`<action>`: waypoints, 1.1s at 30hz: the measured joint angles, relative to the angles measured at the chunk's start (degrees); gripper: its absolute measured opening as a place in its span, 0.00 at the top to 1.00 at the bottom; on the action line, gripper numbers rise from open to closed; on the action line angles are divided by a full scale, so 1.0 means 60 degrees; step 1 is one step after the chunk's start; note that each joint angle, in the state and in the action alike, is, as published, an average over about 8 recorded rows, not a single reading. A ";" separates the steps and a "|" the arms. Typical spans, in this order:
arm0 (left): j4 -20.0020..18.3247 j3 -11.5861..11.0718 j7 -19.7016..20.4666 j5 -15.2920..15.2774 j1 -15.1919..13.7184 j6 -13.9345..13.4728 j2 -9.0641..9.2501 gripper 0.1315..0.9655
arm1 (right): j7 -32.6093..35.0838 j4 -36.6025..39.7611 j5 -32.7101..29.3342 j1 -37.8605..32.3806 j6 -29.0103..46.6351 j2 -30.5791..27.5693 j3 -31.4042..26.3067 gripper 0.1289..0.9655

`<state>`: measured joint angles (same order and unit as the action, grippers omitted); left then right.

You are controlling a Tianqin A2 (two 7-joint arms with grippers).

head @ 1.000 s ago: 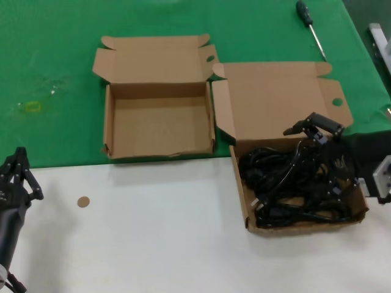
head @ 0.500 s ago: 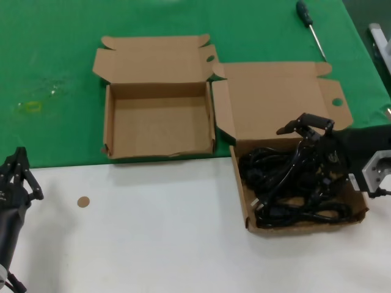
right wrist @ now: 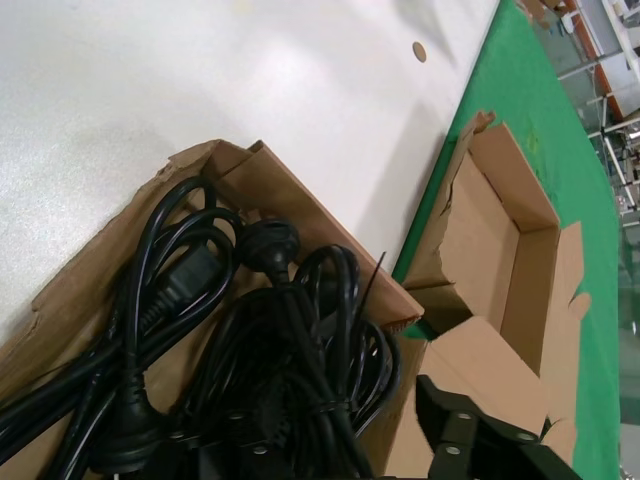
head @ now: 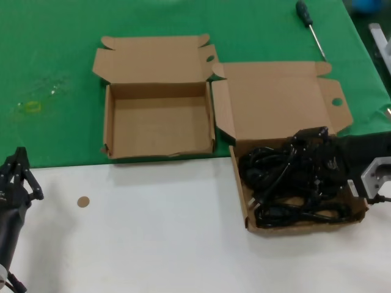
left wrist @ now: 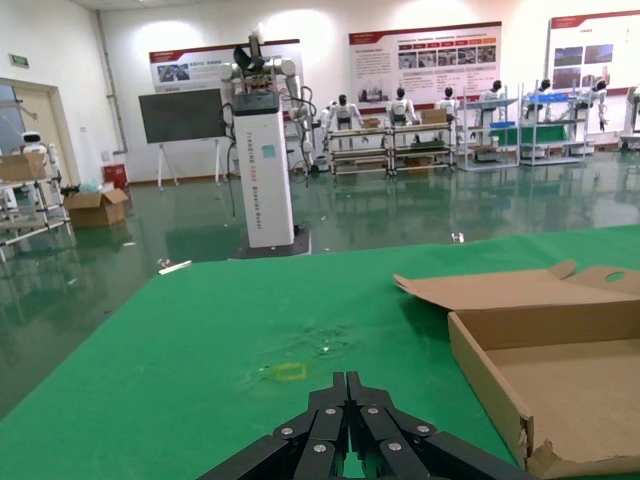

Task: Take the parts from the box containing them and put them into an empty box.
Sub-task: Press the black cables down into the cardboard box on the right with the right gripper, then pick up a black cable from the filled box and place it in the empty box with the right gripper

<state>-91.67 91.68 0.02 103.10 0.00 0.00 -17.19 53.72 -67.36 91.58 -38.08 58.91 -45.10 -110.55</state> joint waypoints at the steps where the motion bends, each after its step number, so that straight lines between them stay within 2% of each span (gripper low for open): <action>1: 0.0000 0.0000 0.0000 0.0000 0.0000 0.0000 0.0000 0.98 | 0.0010 0.0016 0.0003 0.0010 -0.0009 0.0000 0.0004 0.43; 8: 0.0000 0.0000 0.0000 0.0000 0.0000 0.0000 0.0000 0.98 | 0.0114 0.0160 -0.0006 0.0032 -0.0099 0.0010 0.0034 0.66; 9: 0.0000 0.0000 0.0000 0.0000 0.0000 0.0000 0.0000 0.98 | 0.0130 0.0182 -0.0006 0.0031 -0.0111 0.0010 0.0040 0.66; 17: 0.0000 0.0000 0.0000 0.0000 0.0000 0.0000 0.0000 0.98 | 0.0202 0.0297 0.0057 0.0073 -0.0144 -0.0034 0.0119 0.85; 26: 0.0000 0.0000 0.0000 0.0000 0.0000 0.0000 0.0000 0.98 | -0.0124 0.0132 0.0225 0.0202 -0.0078 -0.0234 0.0276 0.88; 33: 0.0000 0.0000 0.0000 0.0000 0.0000 0.0000 0.0000 0.98 | -0.1673 -0.0316 0.0493 0.0136 0.0338 -0.0524 0.0349 0.90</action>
<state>-91.67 91.68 0.03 103.11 0.00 0.00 -17.19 43.68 -69.26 94.54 -37.27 60.94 -48.24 -108.45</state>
